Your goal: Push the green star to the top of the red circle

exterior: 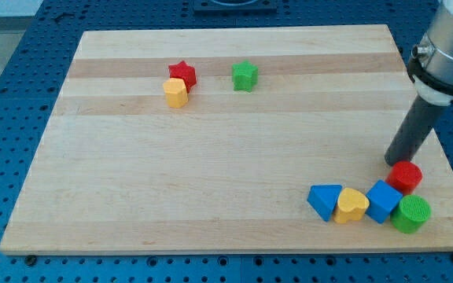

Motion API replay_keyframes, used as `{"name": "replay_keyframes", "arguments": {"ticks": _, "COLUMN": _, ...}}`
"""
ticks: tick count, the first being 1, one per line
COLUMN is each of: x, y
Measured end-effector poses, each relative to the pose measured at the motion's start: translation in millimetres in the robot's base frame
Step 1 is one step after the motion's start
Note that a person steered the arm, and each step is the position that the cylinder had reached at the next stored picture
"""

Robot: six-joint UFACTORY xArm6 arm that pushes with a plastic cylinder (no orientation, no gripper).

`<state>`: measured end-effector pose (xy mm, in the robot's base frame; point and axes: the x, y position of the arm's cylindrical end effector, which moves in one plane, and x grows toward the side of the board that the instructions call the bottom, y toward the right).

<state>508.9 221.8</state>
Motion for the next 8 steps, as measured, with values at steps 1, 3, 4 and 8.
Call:
{"name": "replay_keyframes", "arguments": {"ticks": 1, "x": 1, "y": -11}}
{"name": "replay_keyframes", "arguments": {"ticks": 3, "x": 18, "y": -14}}
{"name": "replay_keyframes", "arguments": {"ticks": 4, "x": 20, "y": -15}}
{"name": "replay_keyframes", "arguments": {"ticks": 8, "x": -217, "y": -166}}
